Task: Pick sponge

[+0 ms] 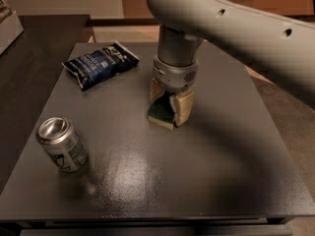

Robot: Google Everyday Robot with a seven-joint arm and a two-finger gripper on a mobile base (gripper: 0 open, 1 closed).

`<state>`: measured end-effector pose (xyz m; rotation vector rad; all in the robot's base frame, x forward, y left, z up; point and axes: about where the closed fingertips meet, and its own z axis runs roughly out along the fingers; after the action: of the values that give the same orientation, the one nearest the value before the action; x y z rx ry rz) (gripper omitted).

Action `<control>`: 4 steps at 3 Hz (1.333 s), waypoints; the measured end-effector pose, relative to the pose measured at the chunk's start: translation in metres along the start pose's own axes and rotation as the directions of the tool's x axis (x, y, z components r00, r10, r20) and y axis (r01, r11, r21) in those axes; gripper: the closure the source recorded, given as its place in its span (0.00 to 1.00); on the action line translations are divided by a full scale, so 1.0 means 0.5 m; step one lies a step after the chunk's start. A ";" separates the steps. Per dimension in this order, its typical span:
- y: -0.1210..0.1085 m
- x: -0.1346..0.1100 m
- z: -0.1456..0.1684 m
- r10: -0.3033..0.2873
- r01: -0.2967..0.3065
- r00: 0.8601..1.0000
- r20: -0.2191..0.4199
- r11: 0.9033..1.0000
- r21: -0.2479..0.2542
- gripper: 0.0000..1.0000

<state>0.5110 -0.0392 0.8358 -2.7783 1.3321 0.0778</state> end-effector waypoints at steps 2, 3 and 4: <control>-0.009 0.017 -0.041 0.025 -0.026 0.999 0.020 0.999 0.032 0.87; -0.026 0.039 -0.108 0.068 -0.071 0.997 0.040 0.994 0.088 1.00; -0.043 0.054 -0.188 0.087 -0.093 0.995 0.047 0.983 0.155 1.00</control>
Offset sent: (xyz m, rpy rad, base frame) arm 0.0201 -0.0172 0.0535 0.0805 -0.0081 -0.0797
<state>0.5465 -0.0540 0.9284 -2.5734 1.3898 0.0312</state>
